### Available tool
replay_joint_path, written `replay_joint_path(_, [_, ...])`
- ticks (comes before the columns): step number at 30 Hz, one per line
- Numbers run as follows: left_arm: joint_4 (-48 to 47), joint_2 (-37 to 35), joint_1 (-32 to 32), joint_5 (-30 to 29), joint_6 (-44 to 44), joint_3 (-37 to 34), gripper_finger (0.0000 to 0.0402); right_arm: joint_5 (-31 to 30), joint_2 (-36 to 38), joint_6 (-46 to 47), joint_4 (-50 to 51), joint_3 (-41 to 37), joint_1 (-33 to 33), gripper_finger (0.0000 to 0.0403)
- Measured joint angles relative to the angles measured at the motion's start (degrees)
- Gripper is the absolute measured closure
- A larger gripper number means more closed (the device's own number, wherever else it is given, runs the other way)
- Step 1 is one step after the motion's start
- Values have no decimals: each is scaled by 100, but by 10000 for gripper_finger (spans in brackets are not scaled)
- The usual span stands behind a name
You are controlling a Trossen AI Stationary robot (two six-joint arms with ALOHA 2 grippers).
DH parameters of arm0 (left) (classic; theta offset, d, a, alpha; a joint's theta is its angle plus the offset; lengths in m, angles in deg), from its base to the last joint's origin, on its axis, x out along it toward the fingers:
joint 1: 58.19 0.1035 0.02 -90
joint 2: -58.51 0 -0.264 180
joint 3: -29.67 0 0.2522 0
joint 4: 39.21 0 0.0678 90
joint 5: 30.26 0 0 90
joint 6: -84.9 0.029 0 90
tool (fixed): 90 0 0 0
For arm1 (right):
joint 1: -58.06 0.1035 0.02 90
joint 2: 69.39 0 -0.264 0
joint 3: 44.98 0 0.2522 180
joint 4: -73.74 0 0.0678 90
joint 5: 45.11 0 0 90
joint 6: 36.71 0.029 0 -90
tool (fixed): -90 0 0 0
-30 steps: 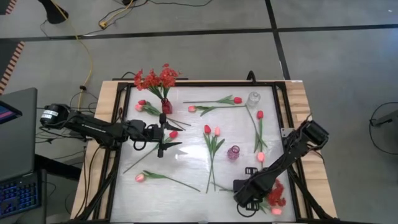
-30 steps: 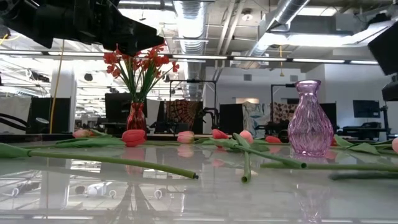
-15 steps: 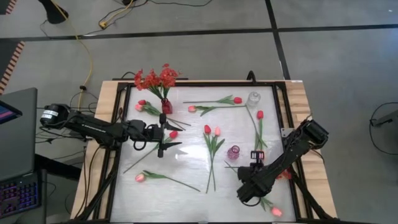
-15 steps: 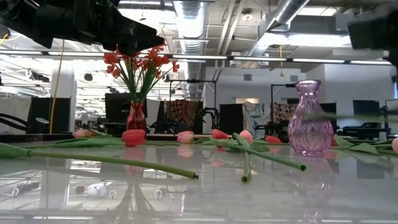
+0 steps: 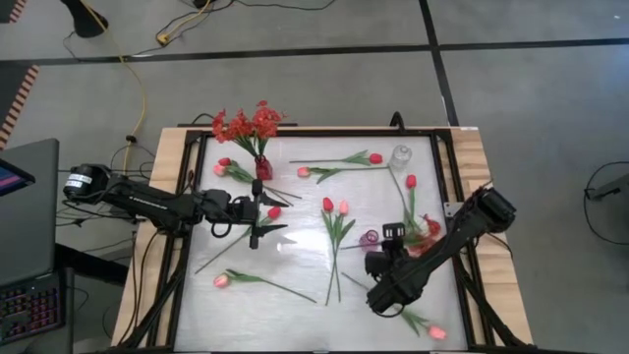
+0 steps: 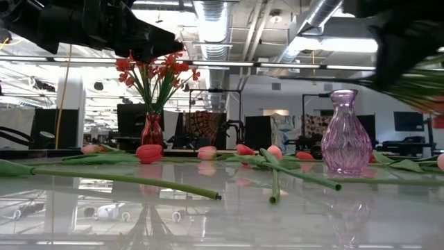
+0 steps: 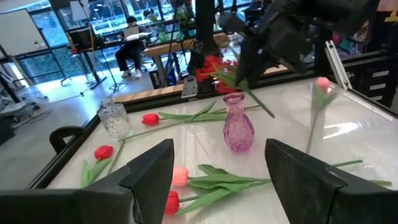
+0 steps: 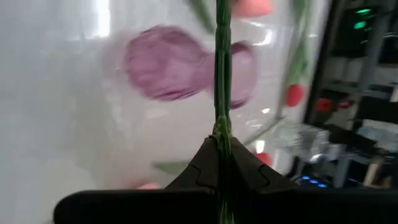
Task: Sort flowers into vase by color
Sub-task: Put the orange flowers into the red flower vase
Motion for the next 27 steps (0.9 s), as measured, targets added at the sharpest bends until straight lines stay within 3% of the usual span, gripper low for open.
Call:
replay_joint_path(5, [353,0,0,672,-492,0,161,-370,-2,-880,12,242,-215,364])
replay_joint_path(11, [706,-2,2,914,-2994,65,161,-994,0,-2440,200,571,-318,364])
replay_joint_path(16, [346,50,-43,1156,-4159,434,161,-2201,0,-3676,8,646,-326,364])
replay_joint_path(22, [75,550,-107,742,-4844,838,161,-3879,0,-5298,-1102,646,-467,364])
replay_joint_path(27, [61,1198,-107,698,-5048,1291,161,-4109,0,-7050,-2615,646,-641,364])
